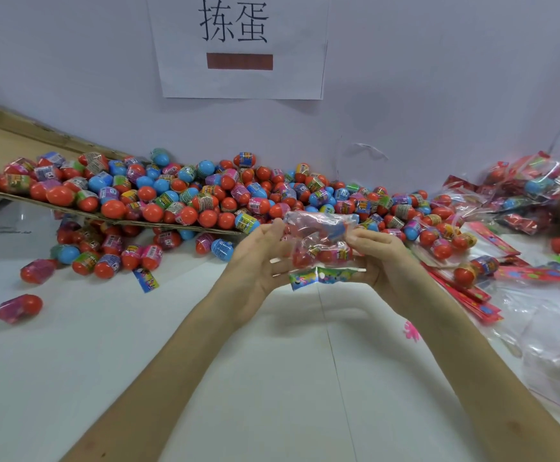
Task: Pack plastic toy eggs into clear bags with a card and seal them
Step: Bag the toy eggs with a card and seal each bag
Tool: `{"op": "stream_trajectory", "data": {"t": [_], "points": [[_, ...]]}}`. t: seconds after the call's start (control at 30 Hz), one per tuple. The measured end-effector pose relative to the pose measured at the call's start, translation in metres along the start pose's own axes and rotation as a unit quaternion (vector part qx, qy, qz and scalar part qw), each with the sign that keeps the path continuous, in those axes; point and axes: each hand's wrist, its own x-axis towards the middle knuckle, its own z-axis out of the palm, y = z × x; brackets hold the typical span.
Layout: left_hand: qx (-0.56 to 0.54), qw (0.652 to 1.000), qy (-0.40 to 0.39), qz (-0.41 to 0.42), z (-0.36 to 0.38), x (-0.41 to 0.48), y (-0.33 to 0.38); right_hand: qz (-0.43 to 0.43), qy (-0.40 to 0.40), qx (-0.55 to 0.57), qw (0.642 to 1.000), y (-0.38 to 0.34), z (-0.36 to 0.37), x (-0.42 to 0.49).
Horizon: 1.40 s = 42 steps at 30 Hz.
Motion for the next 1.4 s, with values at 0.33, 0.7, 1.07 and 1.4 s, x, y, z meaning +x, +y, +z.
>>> {"op": "stream_trajectory", "data": {"t": [0.33, 0.7, 1.07, 1.4], "points": [[0.111, 0.989, 0.082, 0.054, -0.001, 0.002, -0.009, -0.043, 0.055, -0.145, 0.987, 0.009, 0.006, 0.005], [0.004, 0.996, 0.082, 0.032, 0.015, -0.004, -0.015, -0.121, 0.133, -0.133, 0.975, 0.024, 0.039, -0.004], [-0.158, 0.986, 0.031, -0.051, 0.032, -0.012, -0.023, -0.135, 0.193, -0.042, 0.971, 0.029, 0.051, -0.009], [-0.163, 0.985, 0.047, -0.033, 0.022, -0.010, -0.019, -0.051, 0.121, 0.017, 0.991, 0.025, 0.051, -0.006]]}}
